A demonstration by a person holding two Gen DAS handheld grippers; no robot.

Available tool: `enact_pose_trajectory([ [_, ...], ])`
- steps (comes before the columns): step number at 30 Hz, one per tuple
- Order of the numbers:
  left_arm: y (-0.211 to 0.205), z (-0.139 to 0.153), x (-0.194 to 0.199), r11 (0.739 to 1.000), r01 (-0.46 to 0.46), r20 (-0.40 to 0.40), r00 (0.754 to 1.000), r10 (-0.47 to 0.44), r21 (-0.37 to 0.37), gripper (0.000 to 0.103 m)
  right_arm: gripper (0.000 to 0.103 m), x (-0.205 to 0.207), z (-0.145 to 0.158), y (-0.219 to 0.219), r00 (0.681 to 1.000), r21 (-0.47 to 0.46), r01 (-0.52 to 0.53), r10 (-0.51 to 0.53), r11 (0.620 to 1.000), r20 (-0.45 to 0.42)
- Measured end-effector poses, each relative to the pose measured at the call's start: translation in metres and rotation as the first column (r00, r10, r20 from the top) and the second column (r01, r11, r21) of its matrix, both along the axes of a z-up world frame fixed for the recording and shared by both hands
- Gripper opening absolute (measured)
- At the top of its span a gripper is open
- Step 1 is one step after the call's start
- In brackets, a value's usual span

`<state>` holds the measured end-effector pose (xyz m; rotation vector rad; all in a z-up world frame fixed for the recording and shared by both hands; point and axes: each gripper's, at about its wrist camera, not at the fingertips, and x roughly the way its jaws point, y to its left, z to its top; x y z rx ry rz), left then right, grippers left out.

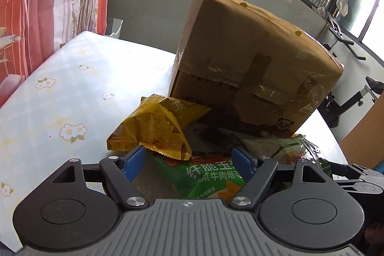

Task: Organize snacks
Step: 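Grasp the green corn-snack bag with the left tool while the right tool grasps the pale green bag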

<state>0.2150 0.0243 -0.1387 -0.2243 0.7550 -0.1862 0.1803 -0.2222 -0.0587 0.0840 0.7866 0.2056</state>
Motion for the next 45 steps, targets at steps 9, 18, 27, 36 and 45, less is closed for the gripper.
enact_pose_trajectory([
  [9, -0.007, -0.007, 0.003, 1.0, 0.014, -0.053, 0.998, -0.013, 0.009, 0.08, 0.103, 0.017, -0.01, 0.007, 1.0, -0.023, 0.01, -0.01, 1.0, -0.02],
  [18, -0.03, -0.015, 0.013, 0.997, 0.063, -0.099, 0.993, -0.058, 0.05, 0.081, 0.091, 0.006, -0.02, -0.003, 1.0, 0.023, 0.028, -0.028, 0.999, -0.001],
  [27, -0.046, -0.023, 0.021, 0.996, 0.062, -0.152, 0.987, -0.051, 0.069, 0.089, 0.084, -0.001, -0.02, -0.007, 0.999, 0.034, 0.024, -0.025, 0.999, 0.04],
  [36, -0.049, -0.039, 0.024, 0.997, 0.053, -0.191, 0.981, -0.042, 0.057, 0.094, 0.084, -0.002, -0.022, -0.012, 0.998, 0.064, 0.022, -0.025, 0.998, 0.05],
  [45, -0.048, -0.044, 0.018, 0.996, 0.078, -0.204, 0.977, -0.069, 0.036, 0.073, 0.084, -0.004, -0.022, -0.014, 0.998, 0.078, 0.026, -0.03, 0.997, 0.052],
])
